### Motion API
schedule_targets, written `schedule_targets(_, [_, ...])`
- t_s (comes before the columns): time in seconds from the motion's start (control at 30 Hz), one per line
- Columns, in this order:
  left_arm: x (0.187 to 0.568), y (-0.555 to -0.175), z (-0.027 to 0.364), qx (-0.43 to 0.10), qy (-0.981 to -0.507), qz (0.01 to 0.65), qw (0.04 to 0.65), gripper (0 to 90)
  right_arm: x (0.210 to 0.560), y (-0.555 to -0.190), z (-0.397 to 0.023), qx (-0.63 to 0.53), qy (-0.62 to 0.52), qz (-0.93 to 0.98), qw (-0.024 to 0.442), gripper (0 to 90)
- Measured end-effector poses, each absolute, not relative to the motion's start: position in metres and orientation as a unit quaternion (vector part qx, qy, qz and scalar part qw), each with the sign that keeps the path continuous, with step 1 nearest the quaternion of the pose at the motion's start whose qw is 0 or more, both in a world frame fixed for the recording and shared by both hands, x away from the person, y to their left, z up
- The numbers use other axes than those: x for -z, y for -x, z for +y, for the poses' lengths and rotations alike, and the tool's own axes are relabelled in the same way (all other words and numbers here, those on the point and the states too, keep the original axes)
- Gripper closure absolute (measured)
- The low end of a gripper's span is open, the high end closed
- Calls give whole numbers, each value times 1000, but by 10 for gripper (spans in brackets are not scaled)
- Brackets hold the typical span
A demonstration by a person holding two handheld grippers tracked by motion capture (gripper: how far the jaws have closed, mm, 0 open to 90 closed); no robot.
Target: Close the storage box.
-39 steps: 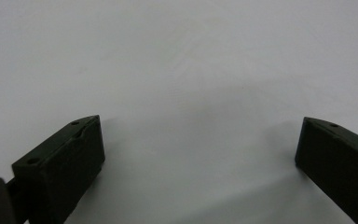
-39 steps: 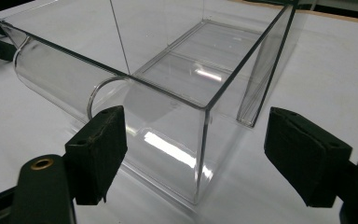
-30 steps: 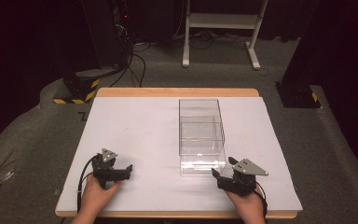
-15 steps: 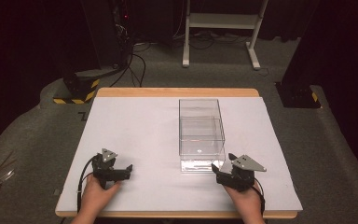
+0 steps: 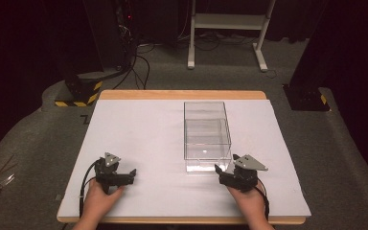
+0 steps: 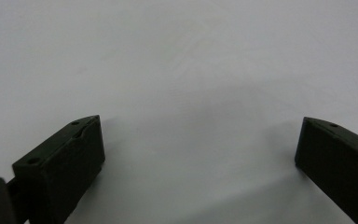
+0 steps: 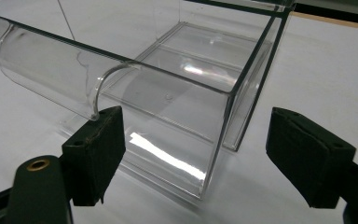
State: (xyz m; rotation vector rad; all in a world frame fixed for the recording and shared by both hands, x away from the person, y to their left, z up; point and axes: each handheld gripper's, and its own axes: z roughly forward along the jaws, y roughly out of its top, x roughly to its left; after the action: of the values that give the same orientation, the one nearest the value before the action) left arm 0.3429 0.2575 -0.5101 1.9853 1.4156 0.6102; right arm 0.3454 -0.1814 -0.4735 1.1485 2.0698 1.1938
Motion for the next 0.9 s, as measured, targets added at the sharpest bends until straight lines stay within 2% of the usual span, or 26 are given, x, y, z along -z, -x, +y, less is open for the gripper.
schedule_targets(0.27, [510, -343, 257, -230, -750, 537, 310, 17, 476, -356, -180, -438, -428, 752, 242, 131])
schedule_targets(0.9, [510, -343, 257, -229, -751, 537, 310, 16, 479, -373, -180, -446, -441, 744, 231, 107])
